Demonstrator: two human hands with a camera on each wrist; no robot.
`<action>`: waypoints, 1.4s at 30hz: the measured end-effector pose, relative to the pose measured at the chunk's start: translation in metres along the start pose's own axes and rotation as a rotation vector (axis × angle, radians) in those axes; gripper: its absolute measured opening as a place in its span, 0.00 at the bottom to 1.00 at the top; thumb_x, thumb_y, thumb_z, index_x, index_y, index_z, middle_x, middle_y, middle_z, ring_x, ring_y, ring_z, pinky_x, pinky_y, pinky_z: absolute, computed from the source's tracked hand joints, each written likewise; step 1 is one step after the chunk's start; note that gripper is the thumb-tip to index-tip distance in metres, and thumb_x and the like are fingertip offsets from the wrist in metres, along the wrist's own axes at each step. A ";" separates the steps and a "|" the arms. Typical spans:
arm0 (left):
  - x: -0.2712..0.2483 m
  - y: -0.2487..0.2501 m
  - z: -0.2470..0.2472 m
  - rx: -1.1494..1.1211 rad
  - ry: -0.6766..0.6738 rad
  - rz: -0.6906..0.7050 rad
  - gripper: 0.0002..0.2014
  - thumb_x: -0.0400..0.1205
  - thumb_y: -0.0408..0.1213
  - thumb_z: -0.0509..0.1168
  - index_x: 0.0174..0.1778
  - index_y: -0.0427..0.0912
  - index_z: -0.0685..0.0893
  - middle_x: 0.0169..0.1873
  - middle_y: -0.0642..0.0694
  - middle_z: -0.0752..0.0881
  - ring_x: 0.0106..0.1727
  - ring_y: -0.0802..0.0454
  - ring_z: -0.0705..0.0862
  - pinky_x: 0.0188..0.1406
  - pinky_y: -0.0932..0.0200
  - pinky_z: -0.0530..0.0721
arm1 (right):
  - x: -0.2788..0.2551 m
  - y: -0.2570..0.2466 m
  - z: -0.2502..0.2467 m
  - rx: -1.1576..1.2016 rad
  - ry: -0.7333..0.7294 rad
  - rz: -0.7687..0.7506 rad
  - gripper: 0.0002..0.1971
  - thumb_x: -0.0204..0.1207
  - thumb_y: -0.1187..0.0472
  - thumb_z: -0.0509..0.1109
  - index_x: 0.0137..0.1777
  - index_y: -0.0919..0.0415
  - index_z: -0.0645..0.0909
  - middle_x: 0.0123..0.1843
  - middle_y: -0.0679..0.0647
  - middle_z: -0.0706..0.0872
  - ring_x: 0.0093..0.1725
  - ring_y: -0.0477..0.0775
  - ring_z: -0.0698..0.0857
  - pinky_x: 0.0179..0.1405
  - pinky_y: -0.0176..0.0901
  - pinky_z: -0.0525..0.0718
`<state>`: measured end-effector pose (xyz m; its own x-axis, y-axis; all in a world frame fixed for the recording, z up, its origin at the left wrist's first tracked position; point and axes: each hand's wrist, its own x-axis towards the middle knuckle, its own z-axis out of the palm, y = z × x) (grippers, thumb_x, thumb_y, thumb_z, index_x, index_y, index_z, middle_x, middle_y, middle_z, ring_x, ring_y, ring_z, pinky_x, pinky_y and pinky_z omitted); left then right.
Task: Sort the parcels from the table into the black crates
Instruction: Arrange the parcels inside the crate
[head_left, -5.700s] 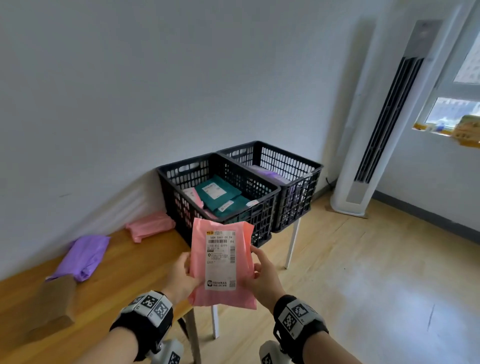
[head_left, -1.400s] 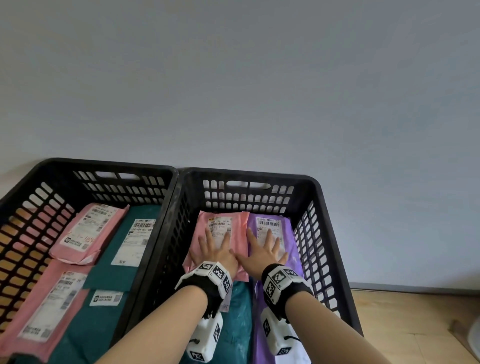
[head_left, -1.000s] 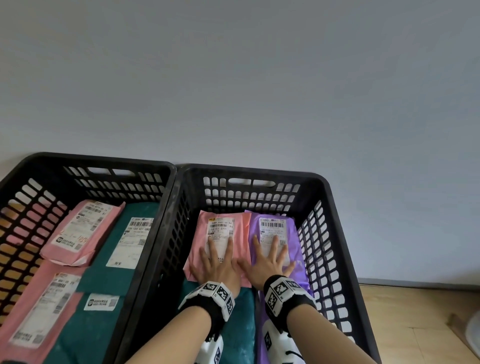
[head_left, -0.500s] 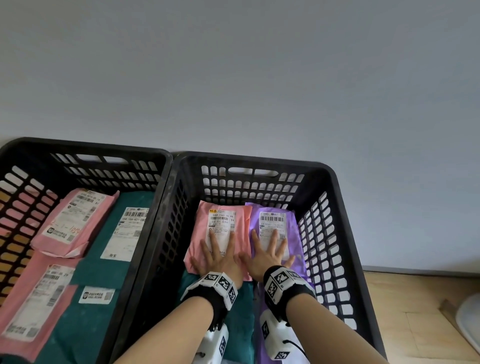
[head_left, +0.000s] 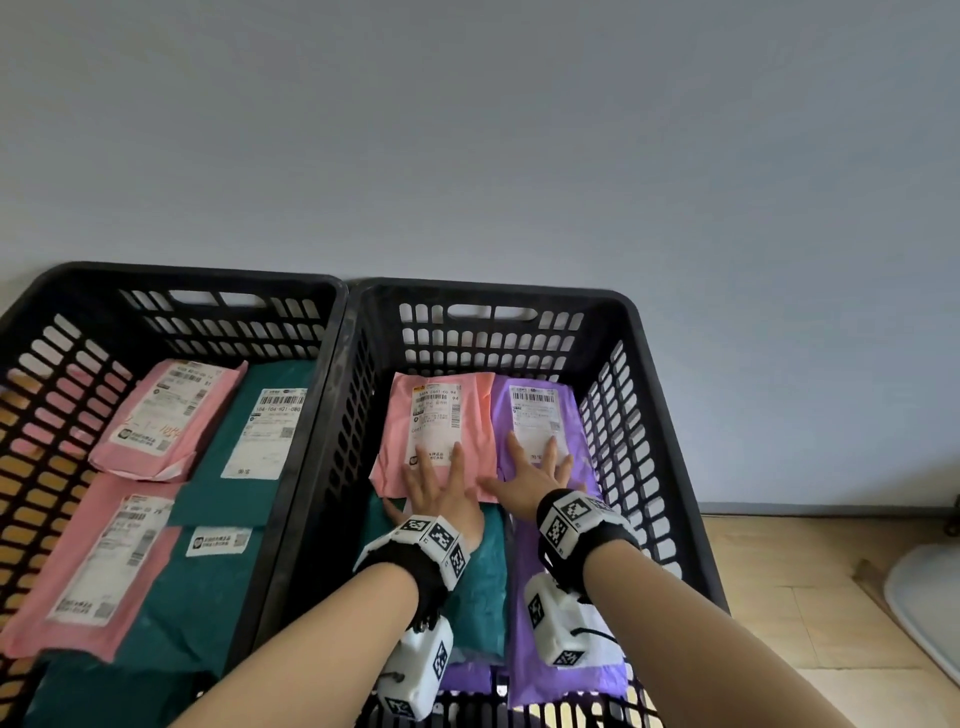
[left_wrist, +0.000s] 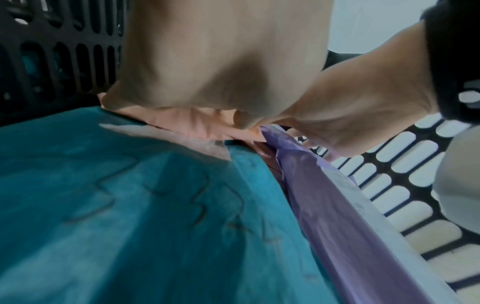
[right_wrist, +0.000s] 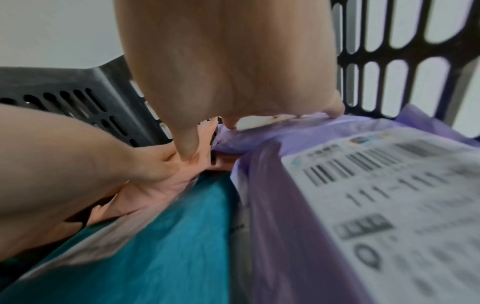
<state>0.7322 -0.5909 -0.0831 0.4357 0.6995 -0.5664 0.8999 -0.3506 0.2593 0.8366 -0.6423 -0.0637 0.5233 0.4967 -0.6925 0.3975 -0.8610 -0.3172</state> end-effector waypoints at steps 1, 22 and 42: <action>-0.004 -0.001 0.002 -0.005 -0.006 0.009 0.30 0.88 0.50 0.45 0.80 0.63 0.34 0.80 0.45 0.27 0.83 0.42 0.33 0.77 0.27 0.43 | -0.004 0.002 0.002 -0.008 0.002 -0.003 0.44 0.75 0.32 0.62 0.82 0.34 0.37 0.82 0.57 0.24 0.81 0.68 0.28 0.75 0.76 0.37; -0.014 -0.017 0.036 0.066 0.000 0.112 0.37 0.86 0.48 0.54 0.79 0.65 0.32 0.77 0.43 0.21 0.82 0.40 0.31 0.75 0.26 0.48 | -0.014 0.033 0.051 -0.130 0.163 0.013 0.45 0.73 0.29 0.61 0.78 0.28 0.31 0.83 0.55 0.27 0.81 0.69 0.30 0.73 0.80 0.36; -0.097 -0.003 -0.070 -0.293 0.187 0.190 0.33 0.87 0.44 0.52 0.83 0.53 0.41 0.82 0.39 0.35 0.83 0.39 0.38 0.82 0.44 0.42 | -0.095 -0.002 -0.027 0.171 0.323 -0.344 0.39 0.79 0.40 0.63 0.85 0.47 0.48 0.85 0.63 0.48 0.85 0.61 0.46 0.82 0.61 0.51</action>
<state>0.6885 -0.6137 0.0255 0.5662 0.7503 -0.3412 0.7580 -0.3113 0.5731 0.8062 -0.6849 0.0198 0.6013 0.7399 -0.3015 0.4729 -0.6338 -0.6121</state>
